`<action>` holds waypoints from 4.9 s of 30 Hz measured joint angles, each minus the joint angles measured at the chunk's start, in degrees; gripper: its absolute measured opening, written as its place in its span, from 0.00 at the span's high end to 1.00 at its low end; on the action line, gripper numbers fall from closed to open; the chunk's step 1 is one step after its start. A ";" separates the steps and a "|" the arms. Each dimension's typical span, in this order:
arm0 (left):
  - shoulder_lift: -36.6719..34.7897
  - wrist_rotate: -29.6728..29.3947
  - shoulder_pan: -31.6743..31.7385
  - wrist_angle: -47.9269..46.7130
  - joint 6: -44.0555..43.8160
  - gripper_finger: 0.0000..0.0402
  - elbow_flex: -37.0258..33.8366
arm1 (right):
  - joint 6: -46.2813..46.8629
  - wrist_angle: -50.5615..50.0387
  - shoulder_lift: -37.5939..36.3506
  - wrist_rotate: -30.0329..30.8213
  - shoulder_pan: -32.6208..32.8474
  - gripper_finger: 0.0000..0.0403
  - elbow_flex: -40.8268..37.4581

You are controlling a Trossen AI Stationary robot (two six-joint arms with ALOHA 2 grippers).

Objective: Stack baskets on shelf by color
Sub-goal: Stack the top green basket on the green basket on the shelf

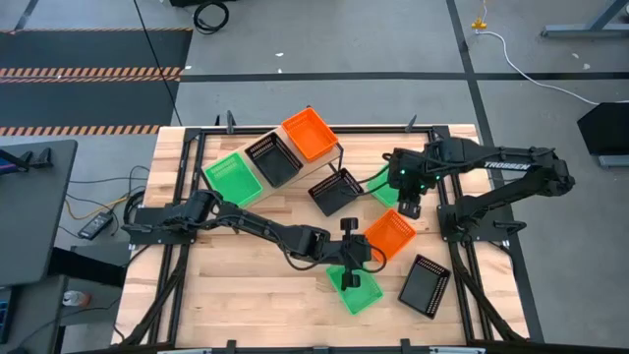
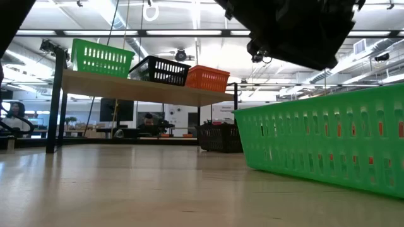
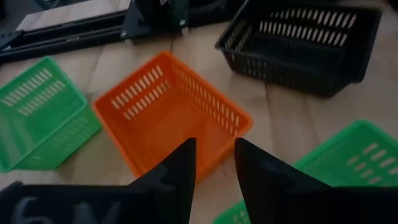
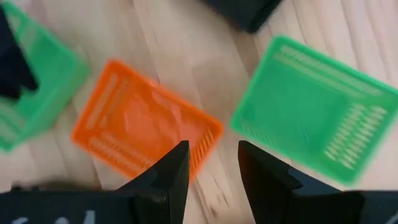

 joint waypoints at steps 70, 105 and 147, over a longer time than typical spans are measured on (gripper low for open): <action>-7.99 1.81 -12.00 -0.39 -6.09 0.71 2.69 | -13.80 4.22 11.35 26.02 6.19 0.98 12.67; -21.28 -36.71 -32.58 -38.64 -43.28 0.71 2.76 | -47.26 24.44 34.89 8.94 9.47 0.98 41.02; -26.81 -28.71 -32.47 -70.93 -27.00 0.70 1.36 | -63.31 6.46 34.95 -16.98 28.76 0.98 40.99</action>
